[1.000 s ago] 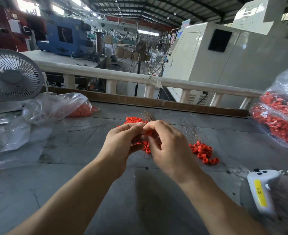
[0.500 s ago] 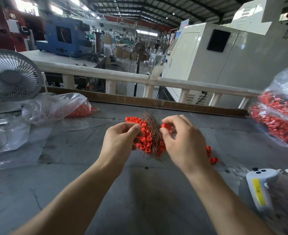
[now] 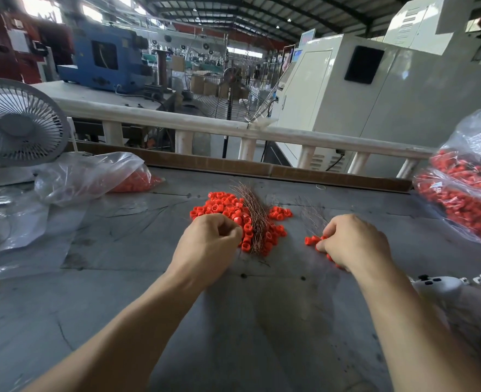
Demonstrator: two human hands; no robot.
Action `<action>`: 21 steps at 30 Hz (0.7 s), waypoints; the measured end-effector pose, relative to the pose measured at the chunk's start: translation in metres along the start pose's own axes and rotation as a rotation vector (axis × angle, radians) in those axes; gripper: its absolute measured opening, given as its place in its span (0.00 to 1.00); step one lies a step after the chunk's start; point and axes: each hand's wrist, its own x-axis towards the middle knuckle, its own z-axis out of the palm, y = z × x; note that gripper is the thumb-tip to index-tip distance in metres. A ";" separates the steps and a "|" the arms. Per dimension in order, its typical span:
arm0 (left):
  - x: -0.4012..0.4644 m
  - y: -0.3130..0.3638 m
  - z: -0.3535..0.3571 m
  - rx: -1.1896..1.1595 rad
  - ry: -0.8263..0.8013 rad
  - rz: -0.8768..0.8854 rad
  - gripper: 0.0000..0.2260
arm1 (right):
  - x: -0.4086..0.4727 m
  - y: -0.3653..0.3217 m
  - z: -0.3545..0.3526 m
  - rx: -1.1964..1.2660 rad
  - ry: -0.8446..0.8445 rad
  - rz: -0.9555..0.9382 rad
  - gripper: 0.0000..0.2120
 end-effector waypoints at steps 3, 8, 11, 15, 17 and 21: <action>0.000 -0.001 0.001 0.042 0.005 0.009 0.08 | -0.001 -0.004 0.002 -0.022 0.067 -0.109 0.12; -0.001 -0.003 0.002 0.165 0.024 0.048 0.08 | -0.004 -0.018 0.015 -0.041 0.042 -0.229 0.06; -0.002 -0.003 0.001 0.206 0.013 0.076 0.07 | -0.002 -0.017 0.017 -0.121 0.046 -0.190 0.07; -0.002 -0.005 0.000 0.248 0.027 0.117 0.06 | -0.004 -0.018 0.017 0.045 0.180 -0.302 0.07; -0.001 -0.007 0.001 0.275 0.035 0.137 0.05 | -0.010 -0.026 0.018 0.208 0.194 -0.398 0.07; -0.002 -0.009 0.004 0.314 0.033 0.218 0.04 | -0.022 -0.040 0.024 0.318 0.110 -0.532 0.07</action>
